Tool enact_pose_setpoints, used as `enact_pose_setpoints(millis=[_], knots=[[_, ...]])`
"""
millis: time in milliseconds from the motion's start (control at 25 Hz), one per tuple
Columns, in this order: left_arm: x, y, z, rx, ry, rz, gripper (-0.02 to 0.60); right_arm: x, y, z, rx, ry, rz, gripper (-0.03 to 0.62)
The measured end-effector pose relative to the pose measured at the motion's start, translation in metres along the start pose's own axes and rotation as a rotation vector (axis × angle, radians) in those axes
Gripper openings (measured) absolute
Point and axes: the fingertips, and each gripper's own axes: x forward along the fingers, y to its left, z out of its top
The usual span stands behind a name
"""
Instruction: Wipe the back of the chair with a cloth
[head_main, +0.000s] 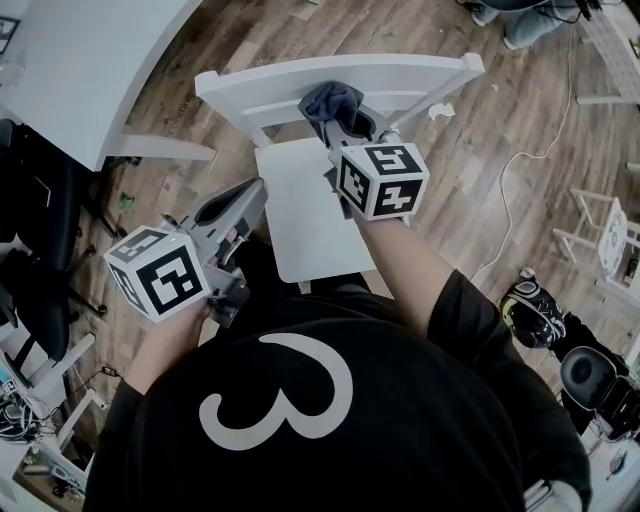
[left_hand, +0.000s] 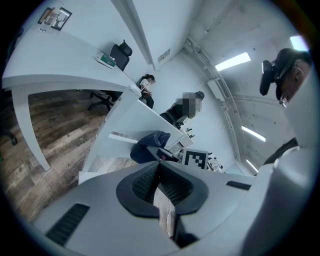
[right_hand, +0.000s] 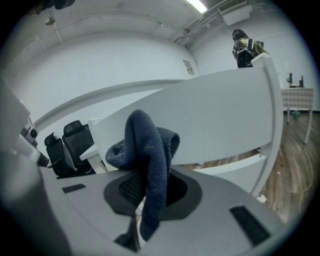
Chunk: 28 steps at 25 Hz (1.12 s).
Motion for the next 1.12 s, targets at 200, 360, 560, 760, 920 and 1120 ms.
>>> enact_pose_setpoints(millis=[200,360,560,760,920,1120], knots=[[0.01,-0.016,-0.01,-0.014,-0.009,0.024,0.013,-0.017,-0.04,0.001,0.015,0.015,-0.003,0.051],[0.013,-0.023,-0.011,-0.01,-0.029,0.034,0.013,-0.027,-0.071,0.005,0.011,0.012,-0.023,0.051],[0.014,-0.029,-0.013,-0.024,-0.037,0.043,0.014,-0.049,-0.119,0.009,0.038,0.007,-0.107,0.051],[0.016,-0.03,-0.008,-0.024,-0.049,0.046,0.014,-0.068,-0.164,0.013,0.075,-0.007,-0.19,0.051],[0.02,-0.03,-0.008,-0.032,-0.045,0.038,0.013,-0.069,-0.165,0.011,0.075,0.004,-0.201,0.051],[0.006,-0.018,-0.001,-0.057,-0.07,0.042,0.012,-0.072,-0.163,0.011,0.097,-0.021,-0.203,0.051]])
